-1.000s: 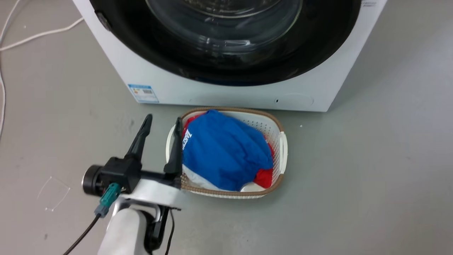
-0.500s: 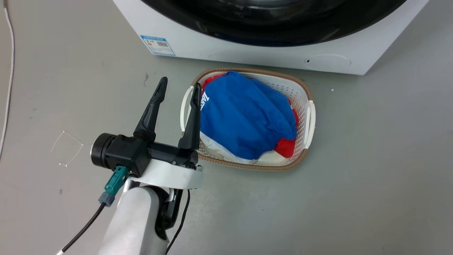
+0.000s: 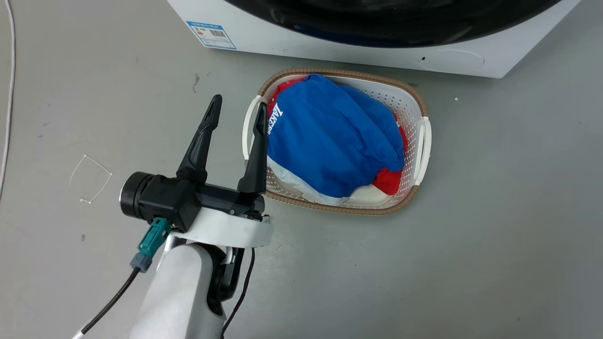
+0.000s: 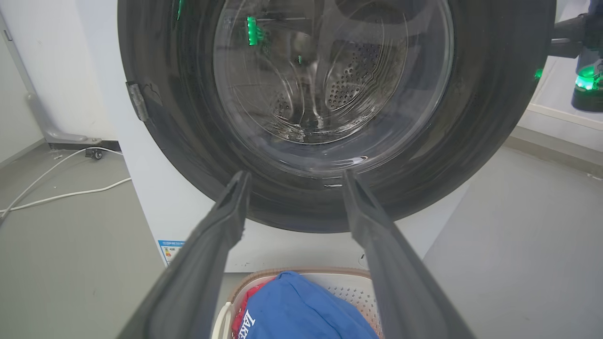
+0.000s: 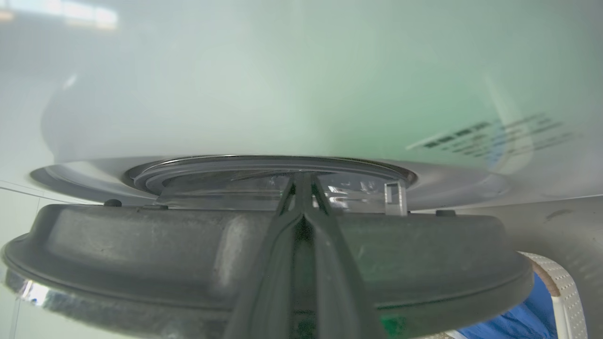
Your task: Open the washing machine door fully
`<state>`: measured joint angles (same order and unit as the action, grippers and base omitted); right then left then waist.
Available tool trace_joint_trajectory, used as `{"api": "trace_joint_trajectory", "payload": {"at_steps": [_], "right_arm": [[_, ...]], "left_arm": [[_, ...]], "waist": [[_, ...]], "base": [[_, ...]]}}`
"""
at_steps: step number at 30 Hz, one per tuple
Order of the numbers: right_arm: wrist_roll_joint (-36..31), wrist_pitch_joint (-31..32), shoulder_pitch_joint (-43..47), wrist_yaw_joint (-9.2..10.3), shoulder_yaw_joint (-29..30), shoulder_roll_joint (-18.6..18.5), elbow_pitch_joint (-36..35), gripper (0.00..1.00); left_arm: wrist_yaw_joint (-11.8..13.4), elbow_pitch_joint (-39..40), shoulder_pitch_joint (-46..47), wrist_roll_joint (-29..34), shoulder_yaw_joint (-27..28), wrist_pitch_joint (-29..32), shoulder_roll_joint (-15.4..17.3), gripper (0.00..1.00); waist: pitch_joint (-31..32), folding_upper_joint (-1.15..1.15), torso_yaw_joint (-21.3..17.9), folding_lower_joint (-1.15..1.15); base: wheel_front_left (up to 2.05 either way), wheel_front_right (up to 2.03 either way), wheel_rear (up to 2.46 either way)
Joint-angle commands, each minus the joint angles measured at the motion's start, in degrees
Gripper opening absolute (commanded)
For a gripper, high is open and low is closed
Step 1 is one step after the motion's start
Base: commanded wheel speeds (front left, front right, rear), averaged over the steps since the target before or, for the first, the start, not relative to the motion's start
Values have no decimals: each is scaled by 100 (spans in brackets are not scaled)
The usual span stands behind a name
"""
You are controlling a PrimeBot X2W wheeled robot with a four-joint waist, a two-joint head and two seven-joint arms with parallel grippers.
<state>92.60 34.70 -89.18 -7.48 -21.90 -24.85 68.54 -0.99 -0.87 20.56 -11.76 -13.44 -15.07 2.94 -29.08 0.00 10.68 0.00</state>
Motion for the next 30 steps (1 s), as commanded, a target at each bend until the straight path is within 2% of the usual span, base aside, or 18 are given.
{"api": "trace_joint_trajectory", "payload": {"at_steps": [1,14,30], "right_arm": [[6,92,51,-2,-45,149,1,0],[238,905,1118,-2,-72,293,-370,0],[620,1473,3149,-2,-176,858,-1435,0]], "left_arm": [[9,0,100,24,3,-14,-7,100],[-50,-203,-200,96,18,-14,-6,100],[-224,-578,-994,231,150,-14,-6,100]], "waist": [[16,0,-11,0],[700,0,-221,0],[1978,0,-404,0]], "base": [[0,0,0],[0,0,0],[0,0,0]]}}
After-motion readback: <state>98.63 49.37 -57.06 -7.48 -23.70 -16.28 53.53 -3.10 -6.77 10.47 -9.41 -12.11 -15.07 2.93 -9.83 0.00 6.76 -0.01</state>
